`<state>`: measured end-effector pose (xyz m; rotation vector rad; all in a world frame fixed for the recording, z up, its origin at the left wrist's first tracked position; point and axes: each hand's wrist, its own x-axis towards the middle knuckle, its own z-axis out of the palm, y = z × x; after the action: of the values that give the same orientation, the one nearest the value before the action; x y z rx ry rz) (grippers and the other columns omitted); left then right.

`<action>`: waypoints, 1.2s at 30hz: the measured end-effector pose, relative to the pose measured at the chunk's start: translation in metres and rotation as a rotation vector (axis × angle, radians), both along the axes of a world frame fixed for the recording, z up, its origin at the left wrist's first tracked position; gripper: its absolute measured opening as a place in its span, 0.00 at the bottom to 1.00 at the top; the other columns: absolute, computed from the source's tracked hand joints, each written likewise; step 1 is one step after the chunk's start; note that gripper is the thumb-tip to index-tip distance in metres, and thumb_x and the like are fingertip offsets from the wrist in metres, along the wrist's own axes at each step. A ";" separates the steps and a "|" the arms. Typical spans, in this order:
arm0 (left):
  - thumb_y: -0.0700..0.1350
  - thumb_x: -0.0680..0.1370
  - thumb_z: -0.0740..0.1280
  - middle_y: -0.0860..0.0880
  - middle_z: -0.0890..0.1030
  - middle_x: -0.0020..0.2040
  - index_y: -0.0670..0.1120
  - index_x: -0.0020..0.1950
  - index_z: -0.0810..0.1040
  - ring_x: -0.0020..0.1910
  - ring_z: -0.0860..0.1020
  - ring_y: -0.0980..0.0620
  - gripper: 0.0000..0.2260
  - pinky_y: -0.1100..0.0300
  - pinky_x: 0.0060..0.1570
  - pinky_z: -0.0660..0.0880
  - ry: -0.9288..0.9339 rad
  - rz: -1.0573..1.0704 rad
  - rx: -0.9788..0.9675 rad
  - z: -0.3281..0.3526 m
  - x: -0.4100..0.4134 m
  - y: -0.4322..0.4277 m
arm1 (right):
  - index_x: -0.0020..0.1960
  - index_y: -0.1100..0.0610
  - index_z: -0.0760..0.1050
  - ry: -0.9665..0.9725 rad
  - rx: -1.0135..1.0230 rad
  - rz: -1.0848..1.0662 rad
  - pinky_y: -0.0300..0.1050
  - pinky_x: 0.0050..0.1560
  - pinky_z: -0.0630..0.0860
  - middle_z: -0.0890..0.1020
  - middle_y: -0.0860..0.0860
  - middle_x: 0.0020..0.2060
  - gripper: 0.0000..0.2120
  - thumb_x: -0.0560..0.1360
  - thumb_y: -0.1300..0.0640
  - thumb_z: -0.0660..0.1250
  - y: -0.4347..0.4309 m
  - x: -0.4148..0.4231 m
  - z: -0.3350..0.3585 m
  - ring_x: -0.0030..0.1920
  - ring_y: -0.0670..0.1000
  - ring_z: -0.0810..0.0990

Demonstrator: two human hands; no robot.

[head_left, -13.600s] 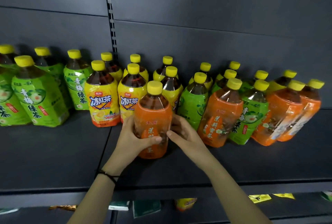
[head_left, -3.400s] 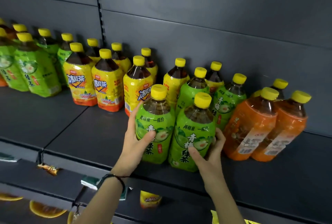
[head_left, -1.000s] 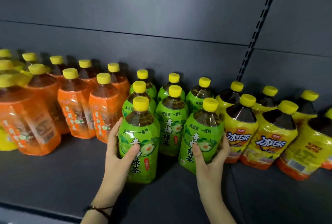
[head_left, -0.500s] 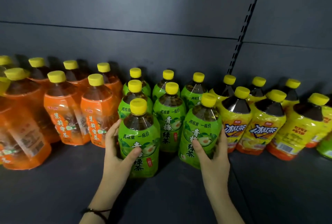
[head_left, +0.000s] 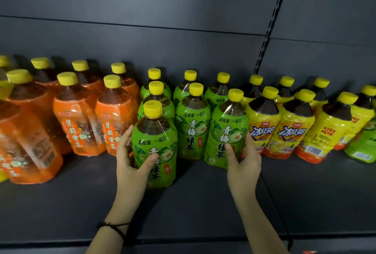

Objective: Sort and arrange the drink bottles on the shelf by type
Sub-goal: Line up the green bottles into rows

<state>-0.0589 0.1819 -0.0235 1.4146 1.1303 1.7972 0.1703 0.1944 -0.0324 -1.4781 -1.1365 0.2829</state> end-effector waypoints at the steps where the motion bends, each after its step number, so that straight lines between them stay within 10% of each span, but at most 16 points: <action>1: 0.66 0.64 0.73 0.50 0.70 0.70 0.64 0.69 0.64 0.69 0.70 0.51 0.36 0.43 0.66 0.69 0.003 0.003 -0.004 -0.001 0.000 0.000 | 0.75 0.53 0.63 -0.045 0.008 -0.033 0.57 0.65 0.72 0.73 0.52 0.65 0.31 0.74 0.51 0.69 0.005 0.001 0.001 0.65 0.55 0.71; 12: 0.66 0.65 0.72 0.57 0.70 0.69 0.64 0.69 0.64 0.68 0.70 0.58 0.34 0.68 0.61 0.70 0.009 0.013 0.021 0.004 0.002 -0.004 | 0.76 0.53 0.59 -0.082 -0.015 -0.054 0.47 0.58 0.74 0.69 0.54 0.65 0.36 0.73 0.57 0.72 0.016 -0.005 -0.004 0.64 0.53 0.73; 17: 0.54 0.67 0.72 0.55 0.74 0.66 0.60 0.69 0.67 0.65 0.73 0.55 0.32 0.60 0.60 0.74 -0.035 0.027 0.034 0.003 -0.008 -0.006 | 0.76 0.51 0.57 -0.090 -0.036 -0.080 0.44 0.54 0.71 0.68 0.53 0.67 0.41 0.70 0.57 0.75 0.018 -0.008 -0.008 0.66 0.54 0.71; 24: 0.65 0.67 0.72 0.51 0.71 0.69 0.58 0.72 0.64 0.69 0.70 0.50 0.36 0.43 0.66 0.69 0.013 0.014 -0.004 0.001 -0.024 0.004 | 0.77 0.46 0.55 -0.085 -0.052 -0.118 0.55 0.52 0.77 0.66 0.51 0.69 0.40 0.72 0.55 0.73 0.019 -0.012 -0.011 0.64 0.54 0.73; 31: 0.65 0.68 0.71 0.63 0.72 0.66 0.55 0.73 0.61 0.67 0.71 0.58 0.39 0.63 0.60 0.72 0.019 -0.184 -0.031 0.009 -0.024 0.006 | 0.78 0.51 0.53 -0.070 -0.016 -0.067 0.46 0.58 0.71 0.65 0.55 0.70 0.41 0.73 0.60 0.72 0.019 -0.014 -0.013 0.69 0.56 0.69; 36: 0.64 0.69 0.71 0.51 0.67 0.70 0.59 0.72 0.59 0.69 0.69 0.51 0.36 0.47 0.66 0.70 0.056 -0.255 -0.041 0.010 -0.028 0.009 | 0.78 0.48 0.52 0.011 -0.055 0.035 0.57 0.69 0.68 0.61 0.52 0.74 0.40 0.74 0.58 0.71 0.012 -0.015 -0.012 0.75 0.54 0.62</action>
<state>-0.0871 0.1905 -0.0134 1.5178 0.9597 1.5568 0.1555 0.2061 -0.0446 -1.5048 -1.1549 0.3485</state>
